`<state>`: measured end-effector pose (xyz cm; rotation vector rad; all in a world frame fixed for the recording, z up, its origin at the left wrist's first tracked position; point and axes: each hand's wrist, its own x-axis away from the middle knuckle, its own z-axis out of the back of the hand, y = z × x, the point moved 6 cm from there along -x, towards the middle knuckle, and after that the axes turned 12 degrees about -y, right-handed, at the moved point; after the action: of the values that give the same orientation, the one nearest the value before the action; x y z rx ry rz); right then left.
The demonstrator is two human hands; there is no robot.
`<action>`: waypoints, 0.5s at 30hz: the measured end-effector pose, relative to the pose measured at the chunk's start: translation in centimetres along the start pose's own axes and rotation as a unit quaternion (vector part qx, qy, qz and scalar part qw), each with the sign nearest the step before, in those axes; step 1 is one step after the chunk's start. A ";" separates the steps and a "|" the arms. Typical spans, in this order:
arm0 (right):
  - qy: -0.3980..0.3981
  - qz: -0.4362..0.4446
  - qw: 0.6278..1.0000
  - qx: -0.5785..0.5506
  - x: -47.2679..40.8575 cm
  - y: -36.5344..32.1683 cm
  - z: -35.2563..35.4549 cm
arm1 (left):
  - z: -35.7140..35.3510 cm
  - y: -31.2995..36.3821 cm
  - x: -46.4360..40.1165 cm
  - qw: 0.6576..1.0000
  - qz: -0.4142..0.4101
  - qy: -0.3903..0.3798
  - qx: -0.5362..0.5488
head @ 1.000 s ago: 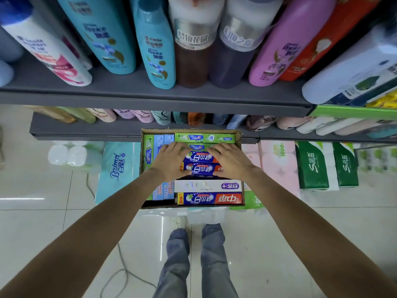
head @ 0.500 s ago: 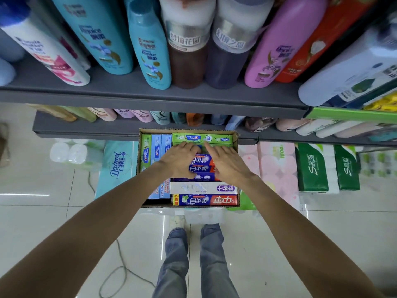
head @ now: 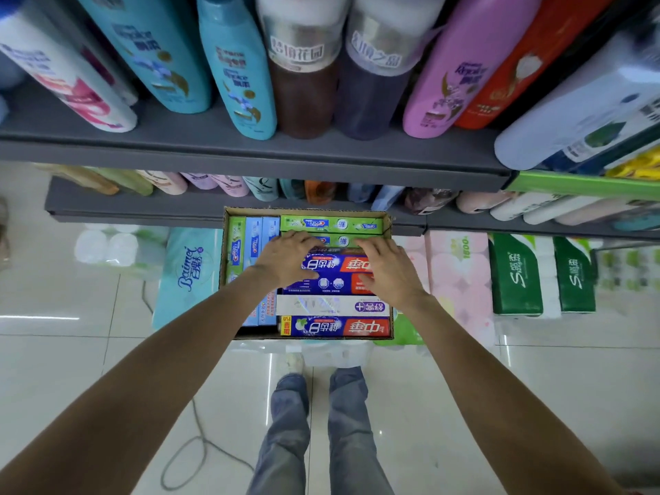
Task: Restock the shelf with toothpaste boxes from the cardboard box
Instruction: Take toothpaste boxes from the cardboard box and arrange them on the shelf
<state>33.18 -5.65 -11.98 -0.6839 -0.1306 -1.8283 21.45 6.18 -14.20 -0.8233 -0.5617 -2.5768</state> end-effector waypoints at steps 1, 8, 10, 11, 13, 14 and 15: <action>0.040 -0.011 0.999 -0.024 0.4 0.2 0.4 | 0.1 0.0 0.0 1.000 -0.005 0.004 -0.004; 0.141 0.024 0.987 -0.070 3.1 0.1 1.0 | 0.8 -2.0 3.4 0.990 0.051 0.080 0.105; 0.027 0.049 0.998 -0.037 1.6 -0.5 -0.3 | 0.4 -3.4 5.2 0.974 0.095 0.106 0.174; -0.021 0.060 0.998 -0.012 0.9 -1.0 -0.8 | 0.2 -4.2 6.0 0.965 0.115 0.122 0.203; -0.092 0.064 0.993 0.025 -0.7 -1.9 -1.3 | -0.4 -5.5 7.5 0.939 0.150 0.145 0.272; -0.121 0.058 0.990 0.037 -1.4 -2.2 -1.4 | -0.7 -5.9 8.2 0.923 0.162 0.146 0.316; -0.144 0.050 0.987 0.046 -2.1 -2.2 -1.4 | -1.1 -6.3 8.6 0.907 0.168 0.143 0.359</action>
<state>31.07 -3.66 -13.65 -0.8709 -0.3637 -1.6105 11.49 9.02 -11.33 -0.2458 -1.0695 -1.8946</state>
